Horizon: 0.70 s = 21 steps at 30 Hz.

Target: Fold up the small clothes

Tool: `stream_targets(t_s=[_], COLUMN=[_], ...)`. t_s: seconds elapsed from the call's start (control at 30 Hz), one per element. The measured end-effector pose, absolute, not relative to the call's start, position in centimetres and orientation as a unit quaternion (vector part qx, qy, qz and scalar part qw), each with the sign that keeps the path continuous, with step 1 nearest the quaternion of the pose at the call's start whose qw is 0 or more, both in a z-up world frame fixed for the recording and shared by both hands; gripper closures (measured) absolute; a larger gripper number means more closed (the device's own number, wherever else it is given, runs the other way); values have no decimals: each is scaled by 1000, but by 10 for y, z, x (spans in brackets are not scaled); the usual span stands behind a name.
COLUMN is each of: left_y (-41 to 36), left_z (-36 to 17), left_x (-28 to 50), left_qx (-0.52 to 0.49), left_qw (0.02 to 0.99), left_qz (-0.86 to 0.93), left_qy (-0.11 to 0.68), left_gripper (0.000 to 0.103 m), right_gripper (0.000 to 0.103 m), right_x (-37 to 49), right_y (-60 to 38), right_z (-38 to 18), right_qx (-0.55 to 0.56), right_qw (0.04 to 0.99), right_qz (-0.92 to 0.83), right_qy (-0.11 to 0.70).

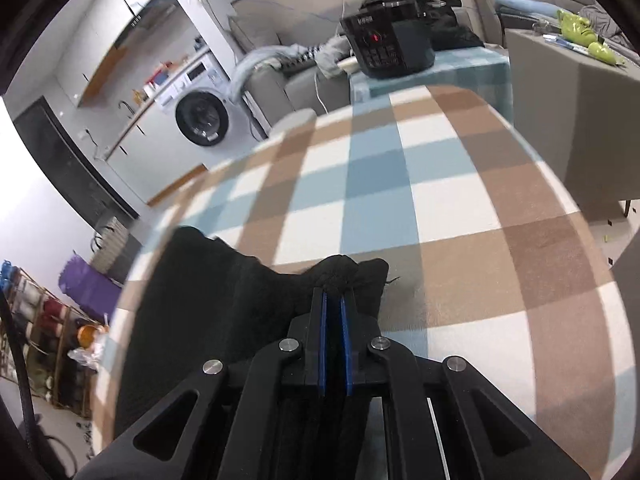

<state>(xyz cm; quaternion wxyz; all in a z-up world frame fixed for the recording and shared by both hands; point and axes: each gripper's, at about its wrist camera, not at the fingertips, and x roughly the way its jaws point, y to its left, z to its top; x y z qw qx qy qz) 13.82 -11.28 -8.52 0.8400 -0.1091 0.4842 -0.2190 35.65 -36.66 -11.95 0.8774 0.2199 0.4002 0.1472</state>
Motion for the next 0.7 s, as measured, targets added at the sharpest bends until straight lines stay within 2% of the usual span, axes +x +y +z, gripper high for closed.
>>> stream_targets(t_s=[0.13, 0.2, 0.37, 0.5, 0.67, 0.7], left_y=[-114, -114, -113, -108, -97, -93], left_z=[-85, -84, -82, -77, -69, -66], left_x=[137, 135, 134, 131, 126, 123], left_qx=[-108, -110, -119, -126, -129, -131], left_qw=[841, 841, 842, 847, 855, 857], left_qz=[-219, -217, -213, -209, -196, -192], left_qy=[484, 483, 482, 472, 463, 460], left_gripper=[50, 50, 50, 50, 50, 50], right_gripper=[95, 91, 87, 68, 70, 86], right_x=[359, 355, 304, 267, 272, 276], right_y=[-364, -370, -389, -378, -345, -340], right_z=[-123, -122, -100, -94, -111, -114], right_qx=[213, 221, 254, 275, 282, 274], right_qw=[879, 872, 864, 840, 821, 823], right_qz=[137, 130, 162, 224, 236, 231], right_qy=[404, 418, 404, 410, 437, 440])
